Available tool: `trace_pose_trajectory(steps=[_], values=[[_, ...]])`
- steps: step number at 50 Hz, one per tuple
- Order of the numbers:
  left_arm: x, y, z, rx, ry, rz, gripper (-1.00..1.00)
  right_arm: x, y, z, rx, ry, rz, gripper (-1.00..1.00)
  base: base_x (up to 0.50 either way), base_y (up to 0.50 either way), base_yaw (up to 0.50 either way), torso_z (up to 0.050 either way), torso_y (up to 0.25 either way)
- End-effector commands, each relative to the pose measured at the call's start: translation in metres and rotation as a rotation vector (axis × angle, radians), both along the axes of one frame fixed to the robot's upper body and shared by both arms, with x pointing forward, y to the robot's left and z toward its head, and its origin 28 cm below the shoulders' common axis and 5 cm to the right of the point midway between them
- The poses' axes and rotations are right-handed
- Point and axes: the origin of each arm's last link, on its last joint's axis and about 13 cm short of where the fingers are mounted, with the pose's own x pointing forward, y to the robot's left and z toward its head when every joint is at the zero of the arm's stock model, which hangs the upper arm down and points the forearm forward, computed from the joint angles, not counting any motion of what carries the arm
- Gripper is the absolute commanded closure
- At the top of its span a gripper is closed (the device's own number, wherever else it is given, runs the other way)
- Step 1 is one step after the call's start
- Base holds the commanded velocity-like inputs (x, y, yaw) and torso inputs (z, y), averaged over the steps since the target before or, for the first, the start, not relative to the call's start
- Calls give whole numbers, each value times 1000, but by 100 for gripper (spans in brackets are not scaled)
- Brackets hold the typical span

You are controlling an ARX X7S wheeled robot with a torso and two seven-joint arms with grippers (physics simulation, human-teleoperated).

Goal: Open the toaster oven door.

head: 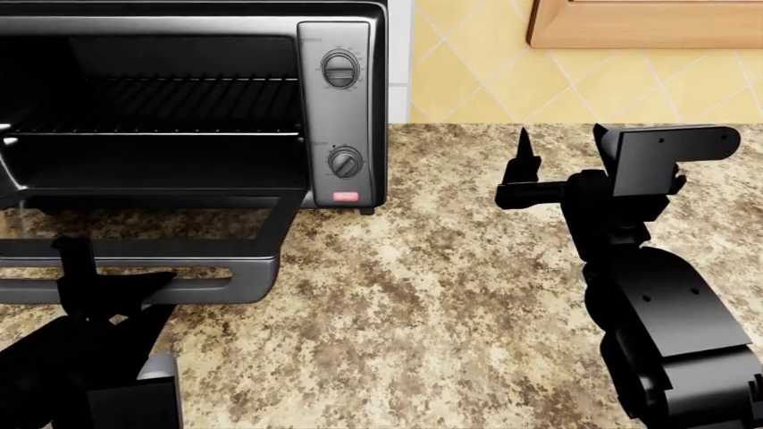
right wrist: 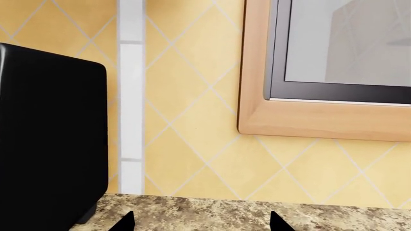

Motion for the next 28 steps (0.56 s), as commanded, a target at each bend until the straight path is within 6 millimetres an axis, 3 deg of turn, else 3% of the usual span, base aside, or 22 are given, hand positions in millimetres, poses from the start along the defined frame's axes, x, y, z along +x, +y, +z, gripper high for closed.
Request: trace_pose_trajectory(steps=[1, 7, 11, 13, 15, 28], values=[[-4, 6, -22, -9, 128, 41, 100, 1, 1, 0, -2, 1, 1, -100, 0, 0, 5, 0, 0], [-4, 6, -23, -10, 130, 41, 100, 1, 1, 0, -2, 1, 1, -100, 0, 1, 1, 0, 0], [-1, 7, -44, -19, 220, 58, 100, 0, -1, -2, -1, 5, -8, -100, 0, 0, 0, 0, 0], [-5, 4, -68, -26, 305, 49, 100, -2, -3, -3, 2, 6, -14, -100, 0, 0, 0, 0, 0], [-8, 3, -80, -31, 345, 47, 100, -2, -4, -4, 3, 7, -17, -100, 0, 0, 0, 0, 0], [-18, 0, -114, -52, 443, 45, 100, -3, -6, -7, 8, 13, -27, -100, 12, -2, -7, 0, 0]])
